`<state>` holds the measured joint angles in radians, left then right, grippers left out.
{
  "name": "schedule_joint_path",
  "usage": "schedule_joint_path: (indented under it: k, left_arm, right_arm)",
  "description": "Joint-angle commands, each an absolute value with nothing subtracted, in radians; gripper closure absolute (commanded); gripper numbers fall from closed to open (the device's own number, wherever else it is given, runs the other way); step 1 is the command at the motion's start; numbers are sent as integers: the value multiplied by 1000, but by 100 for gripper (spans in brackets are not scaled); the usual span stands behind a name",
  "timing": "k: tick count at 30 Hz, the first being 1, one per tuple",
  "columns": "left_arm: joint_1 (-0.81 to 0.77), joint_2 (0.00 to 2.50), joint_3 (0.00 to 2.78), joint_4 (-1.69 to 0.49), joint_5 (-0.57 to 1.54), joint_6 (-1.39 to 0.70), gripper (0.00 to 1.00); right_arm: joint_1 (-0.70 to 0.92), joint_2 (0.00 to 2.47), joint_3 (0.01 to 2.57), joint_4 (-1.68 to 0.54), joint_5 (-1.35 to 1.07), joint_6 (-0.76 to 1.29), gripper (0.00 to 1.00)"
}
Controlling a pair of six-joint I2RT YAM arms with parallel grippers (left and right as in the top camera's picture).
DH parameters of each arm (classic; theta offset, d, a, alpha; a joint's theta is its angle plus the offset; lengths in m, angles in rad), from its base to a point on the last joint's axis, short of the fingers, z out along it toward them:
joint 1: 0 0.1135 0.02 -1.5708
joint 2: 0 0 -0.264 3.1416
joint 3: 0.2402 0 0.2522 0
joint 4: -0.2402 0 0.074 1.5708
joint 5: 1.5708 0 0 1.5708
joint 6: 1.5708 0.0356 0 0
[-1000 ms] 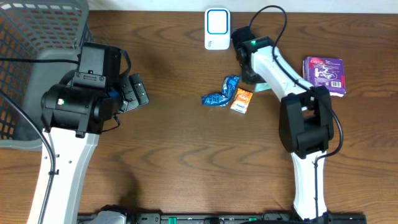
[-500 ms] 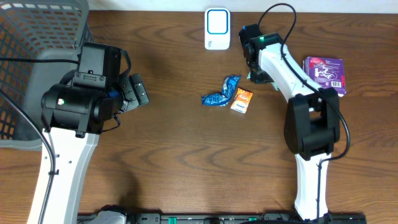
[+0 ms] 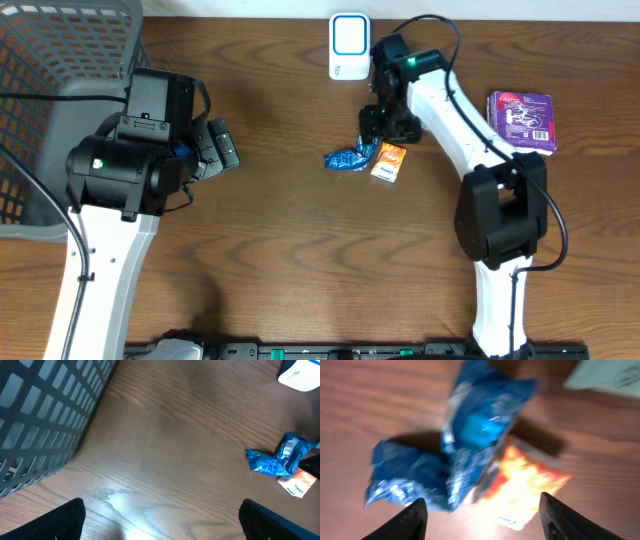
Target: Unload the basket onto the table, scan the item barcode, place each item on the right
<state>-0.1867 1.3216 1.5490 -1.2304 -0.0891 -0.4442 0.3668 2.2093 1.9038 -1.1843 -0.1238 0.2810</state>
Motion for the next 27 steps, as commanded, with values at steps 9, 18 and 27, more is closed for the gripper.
schedule_joint_path:
  k: [9,18,27]
  left_arm:
    - [-184,1314,1555,-1234,-106,-438,2]
    - [-184,1314,1555,-1234,-106,-438,2]
    - [-184,1314,1555,-1234,-106,-438,2]
  right_arm:
    - [447,2196,1897,-1177,-193,277,80]
    - [511,2196,1716,-982,-147,277,90]
    - [508,2191,1658,-1089,-146,276,99]
